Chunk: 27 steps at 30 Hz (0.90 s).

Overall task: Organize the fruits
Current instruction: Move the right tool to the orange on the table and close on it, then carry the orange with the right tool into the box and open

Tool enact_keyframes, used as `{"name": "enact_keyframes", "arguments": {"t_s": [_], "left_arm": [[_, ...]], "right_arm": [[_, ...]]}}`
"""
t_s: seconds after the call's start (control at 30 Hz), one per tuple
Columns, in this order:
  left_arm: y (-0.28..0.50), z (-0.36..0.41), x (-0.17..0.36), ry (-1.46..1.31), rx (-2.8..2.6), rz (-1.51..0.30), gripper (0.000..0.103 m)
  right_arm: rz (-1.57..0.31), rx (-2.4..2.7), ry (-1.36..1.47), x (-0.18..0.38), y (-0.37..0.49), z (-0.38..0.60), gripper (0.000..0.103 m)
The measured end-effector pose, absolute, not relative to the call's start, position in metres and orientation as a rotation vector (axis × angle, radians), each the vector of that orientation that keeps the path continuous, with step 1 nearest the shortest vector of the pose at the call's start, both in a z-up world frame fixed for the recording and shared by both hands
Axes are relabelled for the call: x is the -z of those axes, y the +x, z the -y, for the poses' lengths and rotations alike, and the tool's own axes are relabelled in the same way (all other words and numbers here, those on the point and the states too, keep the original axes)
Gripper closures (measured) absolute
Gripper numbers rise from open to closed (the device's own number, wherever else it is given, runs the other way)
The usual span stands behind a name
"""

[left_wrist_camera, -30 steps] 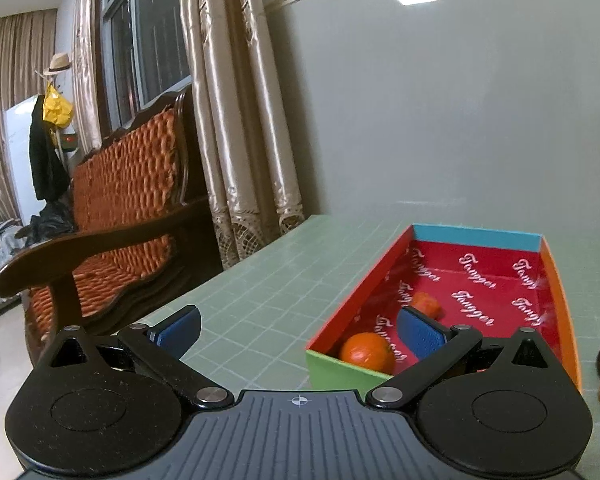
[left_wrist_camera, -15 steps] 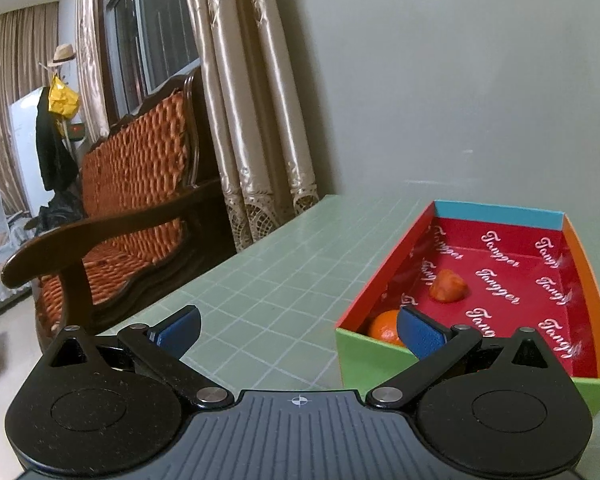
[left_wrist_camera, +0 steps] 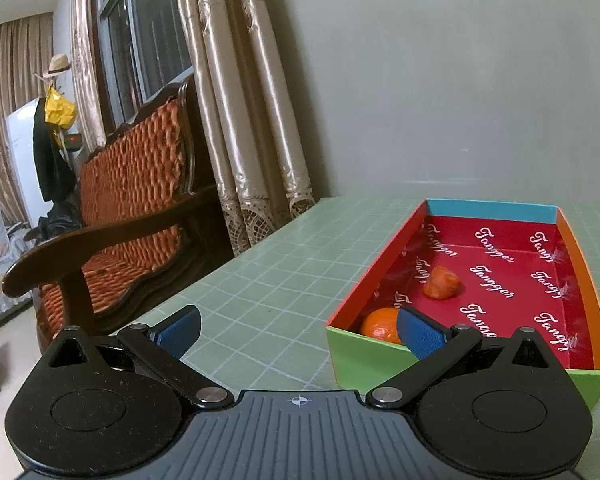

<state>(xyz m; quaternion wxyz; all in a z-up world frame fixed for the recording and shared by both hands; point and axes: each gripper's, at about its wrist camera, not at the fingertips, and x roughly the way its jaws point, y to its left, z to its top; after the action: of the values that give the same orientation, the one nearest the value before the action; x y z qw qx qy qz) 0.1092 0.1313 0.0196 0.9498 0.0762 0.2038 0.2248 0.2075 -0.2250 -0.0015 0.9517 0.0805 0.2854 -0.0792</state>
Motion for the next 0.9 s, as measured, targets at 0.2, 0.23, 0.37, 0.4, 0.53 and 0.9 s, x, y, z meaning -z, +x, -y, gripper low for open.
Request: {"name": "enact_keyframes", "arguments": {"t_s": [0.2,0.23,0.37,0.4,0.53,0.9], "left_arm": [[0.109,-0.131,-0.02,0.149,-0.454,-0.417,0.0],[0.11,-0.132,-0.02,0.147,-0.453,-0.418,0.0],[0.109,-0.133,-0.021,0.137,-0.451,-0.422,0.0],[0.109,-0.133,-0.021,0.137,-0.452,-0.422,0.0],[0.109,-0.136,-0.022,0.128,-0.457,-0.421,0.0],[0.101,-0.155,-0.025,0.061,-0.494,-0.426,0.0]], "right_arm": [[-0.582,0.159,0.163,0.006,0.213,0.226,0.052],[-0.579,0.158,0.17,0.006,0.213,0.227,0.057],[-0.566,0.159,0.2,0.007,0.212,0.232,0.066],[-0.565,0.158,0.202,0.007,0.211,0.232,0.066],[-0.552,0.151,0.196,0.005,0.21,0.23,0.066],[-0.439,0.008,0.152,-0.021,0.177,0.2,0.066]]}}
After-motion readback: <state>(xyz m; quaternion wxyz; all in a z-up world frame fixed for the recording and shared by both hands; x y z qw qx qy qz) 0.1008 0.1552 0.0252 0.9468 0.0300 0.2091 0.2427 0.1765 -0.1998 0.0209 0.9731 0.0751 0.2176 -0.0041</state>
